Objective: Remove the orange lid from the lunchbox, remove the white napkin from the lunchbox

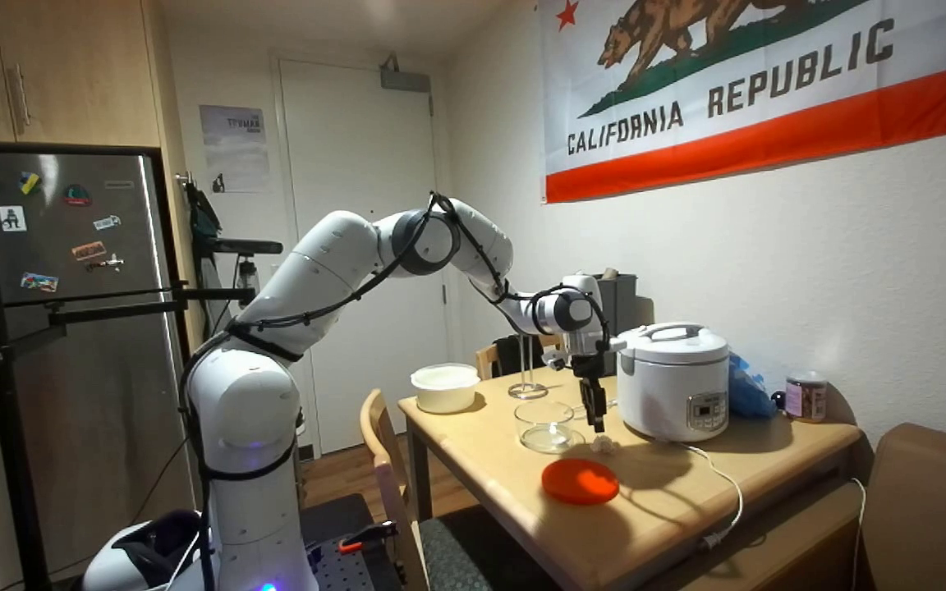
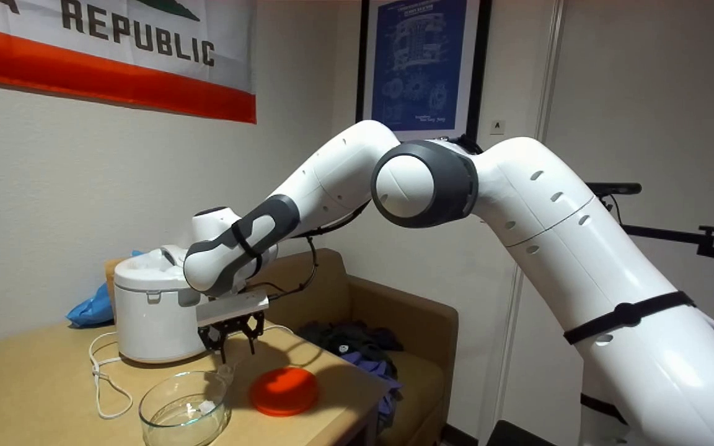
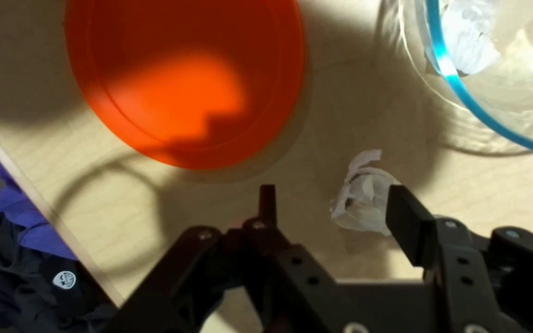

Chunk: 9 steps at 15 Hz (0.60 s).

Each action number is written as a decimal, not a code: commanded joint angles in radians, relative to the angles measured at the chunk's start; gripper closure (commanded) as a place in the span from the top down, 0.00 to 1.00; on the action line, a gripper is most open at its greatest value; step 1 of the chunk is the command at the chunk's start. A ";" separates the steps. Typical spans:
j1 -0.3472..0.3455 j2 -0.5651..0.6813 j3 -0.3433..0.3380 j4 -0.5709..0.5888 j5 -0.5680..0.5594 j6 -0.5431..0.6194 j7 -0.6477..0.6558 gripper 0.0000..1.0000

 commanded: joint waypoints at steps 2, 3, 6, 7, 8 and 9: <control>0.037 -0.091 -0.027 -0.107 -0.048 -0.001 0.058 0.99; 0.044 -0.117 -0.027 -0.137 -0.062 0.005 0.071 1.00; 0.069 -0.208 -0.020 -0.227 -0.104 0.009 0.113 1.00; 0.077 -0.244 -0.015 -0.262 -0.118 0.013 0.129 1.00; 0.085 -0.275 -0.012 -0.290 -0.132 0.012 0.143 1.00; 0.092 -0.310 -0.006 -0.320 -0.150 0.010 0.162 1.00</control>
